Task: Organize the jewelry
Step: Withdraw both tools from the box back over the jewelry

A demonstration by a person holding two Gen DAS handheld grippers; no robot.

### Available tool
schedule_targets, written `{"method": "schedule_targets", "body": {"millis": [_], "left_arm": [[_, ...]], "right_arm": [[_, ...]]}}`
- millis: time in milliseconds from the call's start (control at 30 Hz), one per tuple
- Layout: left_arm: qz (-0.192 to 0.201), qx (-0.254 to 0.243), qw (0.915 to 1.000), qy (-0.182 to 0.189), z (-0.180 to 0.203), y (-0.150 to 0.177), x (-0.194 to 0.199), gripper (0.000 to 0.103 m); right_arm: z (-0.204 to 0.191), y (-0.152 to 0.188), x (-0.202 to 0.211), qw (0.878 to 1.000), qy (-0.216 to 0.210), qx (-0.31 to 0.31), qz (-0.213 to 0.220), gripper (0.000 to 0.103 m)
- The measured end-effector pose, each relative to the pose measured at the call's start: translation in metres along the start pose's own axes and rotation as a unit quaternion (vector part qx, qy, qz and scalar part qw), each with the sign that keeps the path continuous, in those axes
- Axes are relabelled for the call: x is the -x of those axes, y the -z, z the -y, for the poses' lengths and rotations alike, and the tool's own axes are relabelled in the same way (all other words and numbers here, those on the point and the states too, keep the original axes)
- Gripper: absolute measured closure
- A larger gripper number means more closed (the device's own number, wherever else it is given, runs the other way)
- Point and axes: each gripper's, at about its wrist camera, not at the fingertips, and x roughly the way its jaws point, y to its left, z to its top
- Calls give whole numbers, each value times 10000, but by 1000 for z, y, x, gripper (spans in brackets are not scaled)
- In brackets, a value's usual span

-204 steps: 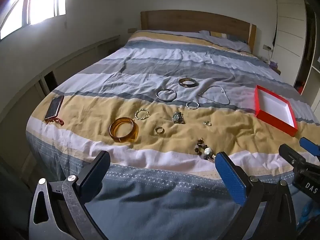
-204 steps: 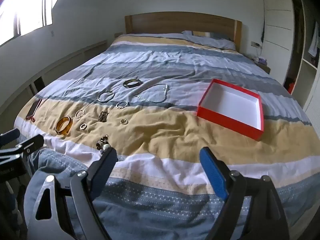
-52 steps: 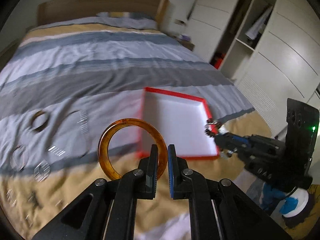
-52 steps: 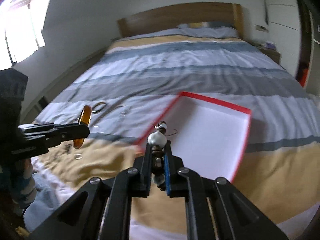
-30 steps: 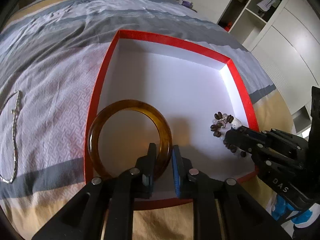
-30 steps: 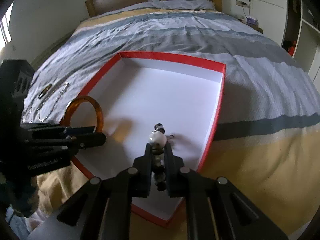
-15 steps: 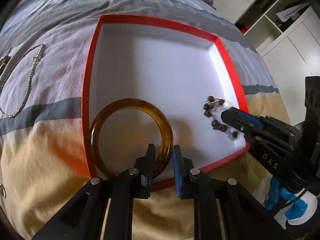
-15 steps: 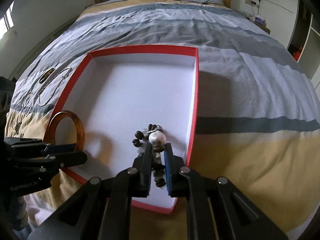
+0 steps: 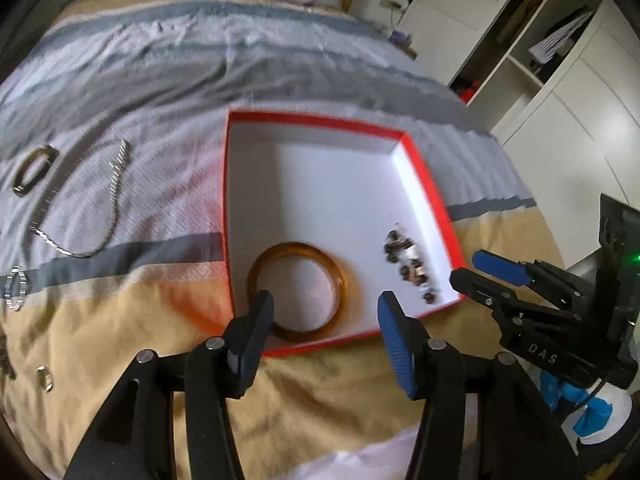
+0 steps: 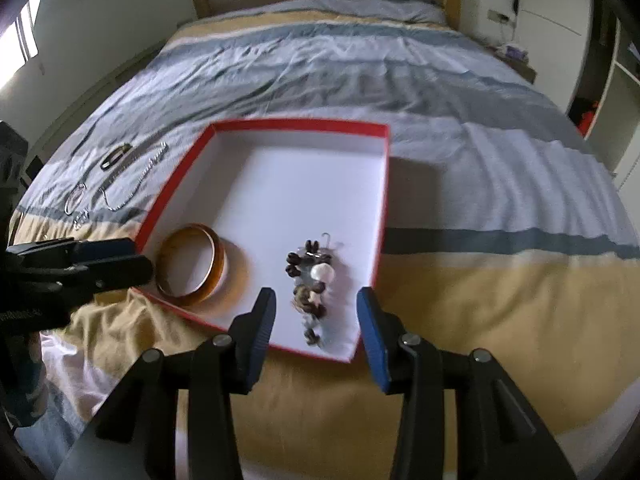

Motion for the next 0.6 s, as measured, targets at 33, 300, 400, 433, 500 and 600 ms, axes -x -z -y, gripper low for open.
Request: {"method": "schedule_targets", "body": {"millis": [33,300,400,433,500,600], "left_arm": [[78,-47,10000,-22,4,1,8,49],[638,-275,9961,-539,-1,36,99,40],[867,-178,9924,-854,-16,58,136,29],[955,-147,9911,-920,-22,65,149,28],[1128,-14,9881,-1045,-34,82,175,25],[1352,215,9830,-1225,-56,107,212,22]], "right_arm": [[1,2,11,10000,41,-23,66,63],[-25,25,83,9986,-38,-127,513,63],[-48,31,103,9979,-130,-47,636,63],[-59,34,111,9975,-162,10,686,63],[-77,39,127,9967,-229,90,771,63],[-98,44,147,9953,-329,135,898,63]]}}
